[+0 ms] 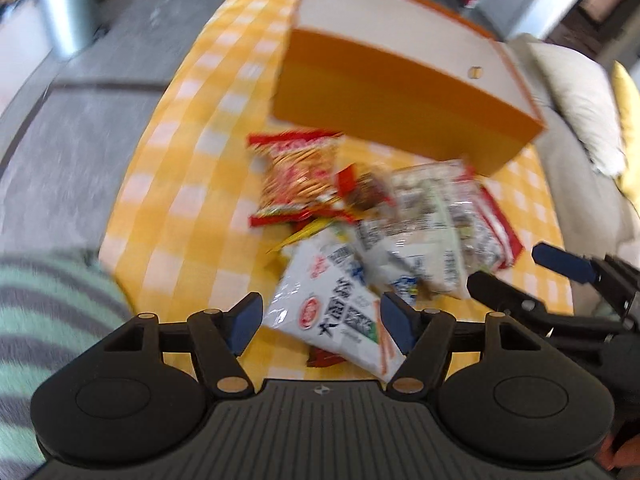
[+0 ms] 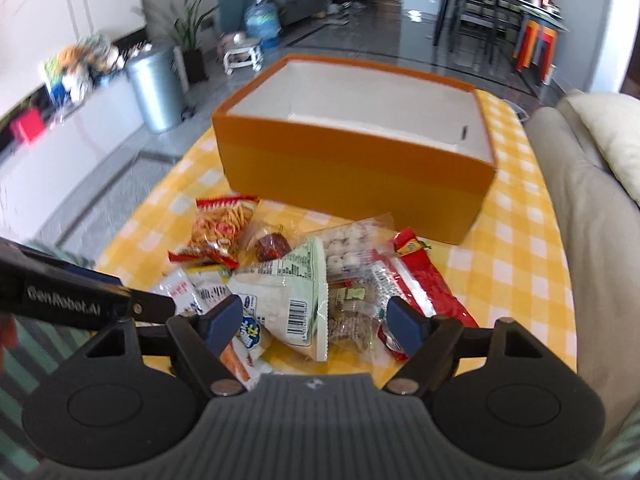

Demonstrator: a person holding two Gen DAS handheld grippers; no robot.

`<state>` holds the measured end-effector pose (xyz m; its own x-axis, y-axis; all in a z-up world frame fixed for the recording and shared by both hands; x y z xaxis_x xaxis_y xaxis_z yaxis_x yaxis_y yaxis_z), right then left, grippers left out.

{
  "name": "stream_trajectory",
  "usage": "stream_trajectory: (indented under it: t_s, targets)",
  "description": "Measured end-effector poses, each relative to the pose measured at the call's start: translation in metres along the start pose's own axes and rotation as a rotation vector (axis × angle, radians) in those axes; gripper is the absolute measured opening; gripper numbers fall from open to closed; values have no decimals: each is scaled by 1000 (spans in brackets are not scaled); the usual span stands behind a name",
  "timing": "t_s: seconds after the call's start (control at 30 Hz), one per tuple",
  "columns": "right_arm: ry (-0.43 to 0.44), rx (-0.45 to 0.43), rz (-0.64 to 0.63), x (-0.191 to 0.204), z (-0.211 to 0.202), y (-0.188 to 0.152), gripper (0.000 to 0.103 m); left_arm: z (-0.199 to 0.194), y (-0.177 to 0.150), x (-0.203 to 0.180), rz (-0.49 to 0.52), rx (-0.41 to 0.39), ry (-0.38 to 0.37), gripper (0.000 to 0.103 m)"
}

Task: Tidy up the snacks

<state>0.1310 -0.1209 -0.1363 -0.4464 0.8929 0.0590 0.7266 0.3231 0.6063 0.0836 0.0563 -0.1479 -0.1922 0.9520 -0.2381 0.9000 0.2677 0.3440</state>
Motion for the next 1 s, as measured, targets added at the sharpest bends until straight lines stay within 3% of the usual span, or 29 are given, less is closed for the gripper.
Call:
stream_trajectory:
  t_s: [0.17,0.5,0.63,0.73,1.0]
  targets:
    - [39,46,-43,7,29,-3,74,15,0,15,-93,50,7,79]
    - [70,71,-133,29,64,-4,74,32,-1,12,-91,100,-3,76]
    - [63,74,-153,31,72,-8,64,40,-3,10,-95,107,-22,76]
    - [85,71,-153,31,72,-10,53,42,-3,8,-86,105,-32,66]
    - [106,61,-143,30,64,-11,39,27,-1,-5,4,43,-1,21]
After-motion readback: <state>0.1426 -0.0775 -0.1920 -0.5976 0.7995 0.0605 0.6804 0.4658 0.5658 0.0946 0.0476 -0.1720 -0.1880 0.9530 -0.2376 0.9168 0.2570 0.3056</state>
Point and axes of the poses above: each gripper's, at about its wrist camera, not at the fingertips, and z roughly the way its jaws point, x to its left, y to its top, the point moved 5 cm from there along z, roughly the way its jaws point, and after that the axes turned 2 degrees about z, right-handed, at the moved point
